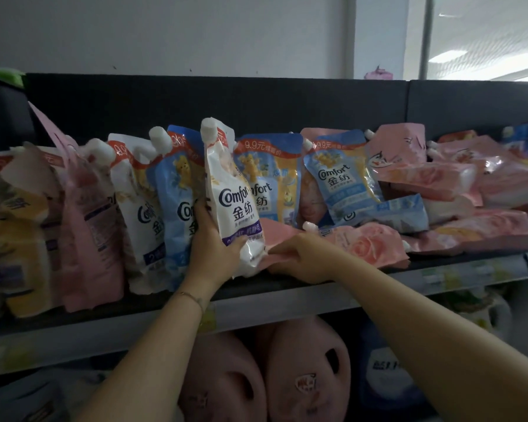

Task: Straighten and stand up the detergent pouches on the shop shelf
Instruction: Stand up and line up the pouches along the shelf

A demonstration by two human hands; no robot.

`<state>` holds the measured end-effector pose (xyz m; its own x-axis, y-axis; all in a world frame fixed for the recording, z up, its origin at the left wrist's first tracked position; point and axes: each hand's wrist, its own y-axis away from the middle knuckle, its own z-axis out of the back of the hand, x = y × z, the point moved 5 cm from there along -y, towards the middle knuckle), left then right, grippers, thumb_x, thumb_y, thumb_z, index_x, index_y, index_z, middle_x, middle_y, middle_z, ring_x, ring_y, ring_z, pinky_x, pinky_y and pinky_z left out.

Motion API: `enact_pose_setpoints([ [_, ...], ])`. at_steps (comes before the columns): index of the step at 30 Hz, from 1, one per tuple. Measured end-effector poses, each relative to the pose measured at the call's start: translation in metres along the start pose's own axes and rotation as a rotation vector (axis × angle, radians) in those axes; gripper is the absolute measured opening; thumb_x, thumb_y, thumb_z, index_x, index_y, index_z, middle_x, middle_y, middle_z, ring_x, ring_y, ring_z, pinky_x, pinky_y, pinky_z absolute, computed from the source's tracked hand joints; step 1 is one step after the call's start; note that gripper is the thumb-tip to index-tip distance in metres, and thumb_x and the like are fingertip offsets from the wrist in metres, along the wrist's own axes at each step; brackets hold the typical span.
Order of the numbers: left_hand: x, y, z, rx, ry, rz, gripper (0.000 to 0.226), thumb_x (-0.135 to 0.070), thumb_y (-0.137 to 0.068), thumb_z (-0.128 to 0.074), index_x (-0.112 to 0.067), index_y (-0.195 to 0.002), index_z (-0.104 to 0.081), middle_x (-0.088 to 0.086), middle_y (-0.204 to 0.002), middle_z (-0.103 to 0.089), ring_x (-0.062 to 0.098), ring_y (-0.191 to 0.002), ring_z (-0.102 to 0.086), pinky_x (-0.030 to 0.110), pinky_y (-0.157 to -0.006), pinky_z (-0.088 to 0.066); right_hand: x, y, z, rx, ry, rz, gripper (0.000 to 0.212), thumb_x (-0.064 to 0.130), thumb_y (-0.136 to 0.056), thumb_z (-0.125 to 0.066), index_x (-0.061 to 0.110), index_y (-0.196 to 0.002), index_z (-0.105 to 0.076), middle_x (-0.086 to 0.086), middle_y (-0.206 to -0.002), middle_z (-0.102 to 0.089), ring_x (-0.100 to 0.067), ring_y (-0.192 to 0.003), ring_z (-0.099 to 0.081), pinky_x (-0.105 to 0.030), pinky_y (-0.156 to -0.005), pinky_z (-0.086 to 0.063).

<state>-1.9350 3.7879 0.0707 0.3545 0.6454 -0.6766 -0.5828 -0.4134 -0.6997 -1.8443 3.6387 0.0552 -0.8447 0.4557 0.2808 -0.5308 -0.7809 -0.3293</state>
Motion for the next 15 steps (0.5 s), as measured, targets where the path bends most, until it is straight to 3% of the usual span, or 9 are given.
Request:
enact_pose_setpoints([
  [4,0.004,-0.008,-0.001,-0.004,-0.037,0.037,0.083,0.005,-0.086,-0.065,-0.011,-0.148,-0.014,0.009,-0.144,-0.045,0.025,-0.131,-0.046,0.033,-0.102,-0.04,0.0,0.0,0.001,-0.03,-0.025,0.006,0.045,0.054,-0.089,-0.057,0.016,-0.104,-0.075,-0.006,-0.085,-0.071,-0.024,-0.08,-0.06,-0.035,-0.076,-0.051],
  [6,0.005,-0.011,-0.002,0.001,-0.06,0.043,0.082,0.006,-0.087,-0.062,-0.012,-0.149,-0.01,0.01,-0.145,-0.043,0.026,-0.132,-0.044,0.028,-0.1,-0.037,-0.001,0.0,0.002,-0.064,-0.036,0.031,0.032,0.043,-0.093,-0.06,0.019,-0.105,-0.077,-0.002,-0.09,-0.074,-0.019,-0.08,-0.062,-0.034,-0.079,-0.052],
  [9,0.007,-0.015,-0.004,0.014,-0.109,0.044,0.082,0.007,-0.089,-0.058,-0.01,-0.149,-0.005,0.012,-0.148,-0.039,0.027,-0.134,-0.042,0.025,-0.1,-0.034,-0.004,-0.002,0.006,-0.125,-0.057,0.05,0.02,0.021,-0.095,-0.06,0.018,-0.109,-0.075,0.002,-0.097,-0.074,-0.001,-0.071,-0.059,-0.023,-0.076,-0.051],
  [13,0.01,-0.019,-0.006,0.037,-0.147,0.044,0.09,0.006,-0.086,-0.061,-0.011,-0.151,0.0,0.015,-0.149,-0.037,0.03,-0.135,-0.041,0.04,-0.11,-0.037,-0.009,0.0,0.012,-0.227,-0.081,0.056,0.02,0.014,-0.096,-0.059,0.011,-0.106,-0.075,0.019,-0.075,-0.06,0.011,-0.066,-0.055,-0.005,-0.067,-0.038],
  [15,0.01,-0.02,-0.005,0.046,-0.175,0.043,0.092,0.004,-0.086,-0.063,-0.011,-0.15,0.001,0.016,-0.148,-0.039,0.031,-0.133,-0.043,0.038,-0.108,-0.039,-0.01,0.001,0.016,-0.311,-0.089,0.069,0.018,0.01,-0.094,-0.06,0.007,-0.102,-0.076,0.016,-0.071,-0.062,0.008,-0.065,-0.057,-0.001,-0.064,-0.035],
])
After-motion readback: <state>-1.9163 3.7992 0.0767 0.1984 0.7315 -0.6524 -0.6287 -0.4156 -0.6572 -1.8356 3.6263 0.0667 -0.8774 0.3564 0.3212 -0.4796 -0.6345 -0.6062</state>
